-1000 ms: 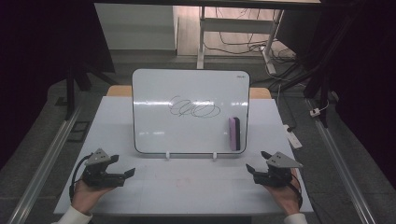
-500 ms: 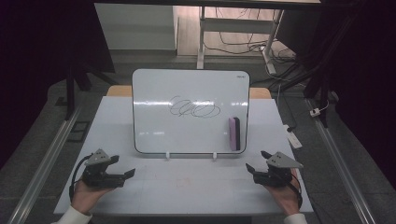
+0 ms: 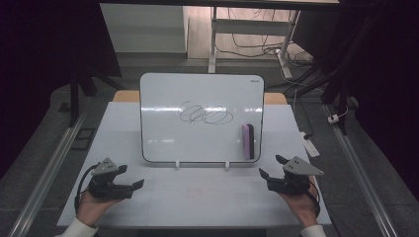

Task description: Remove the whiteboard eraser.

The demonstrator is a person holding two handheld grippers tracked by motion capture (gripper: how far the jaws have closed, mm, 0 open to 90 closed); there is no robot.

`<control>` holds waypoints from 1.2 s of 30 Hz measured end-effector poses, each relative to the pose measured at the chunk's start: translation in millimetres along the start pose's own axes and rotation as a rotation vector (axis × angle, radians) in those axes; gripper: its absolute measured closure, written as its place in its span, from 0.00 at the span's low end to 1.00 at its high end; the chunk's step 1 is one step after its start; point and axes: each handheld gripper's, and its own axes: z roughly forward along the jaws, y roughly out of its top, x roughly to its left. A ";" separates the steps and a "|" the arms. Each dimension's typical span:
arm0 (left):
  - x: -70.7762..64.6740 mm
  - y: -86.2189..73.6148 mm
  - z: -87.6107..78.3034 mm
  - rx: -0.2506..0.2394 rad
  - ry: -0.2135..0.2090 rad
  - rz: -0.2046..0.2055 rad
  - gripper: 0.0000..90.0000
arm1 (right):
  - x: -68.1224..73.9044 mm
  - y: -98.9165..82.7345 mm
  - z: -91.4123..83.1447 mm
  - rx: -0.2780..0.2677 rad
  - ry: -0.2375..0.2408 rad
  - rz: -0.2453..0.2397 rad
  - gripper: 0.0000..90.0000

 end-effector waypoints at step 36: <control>-0.3 -1.9 3.2 0.012 0.001 0.009 0.15 | 23.1 56.3 67.3 0.110 -0.134 0.044 0.46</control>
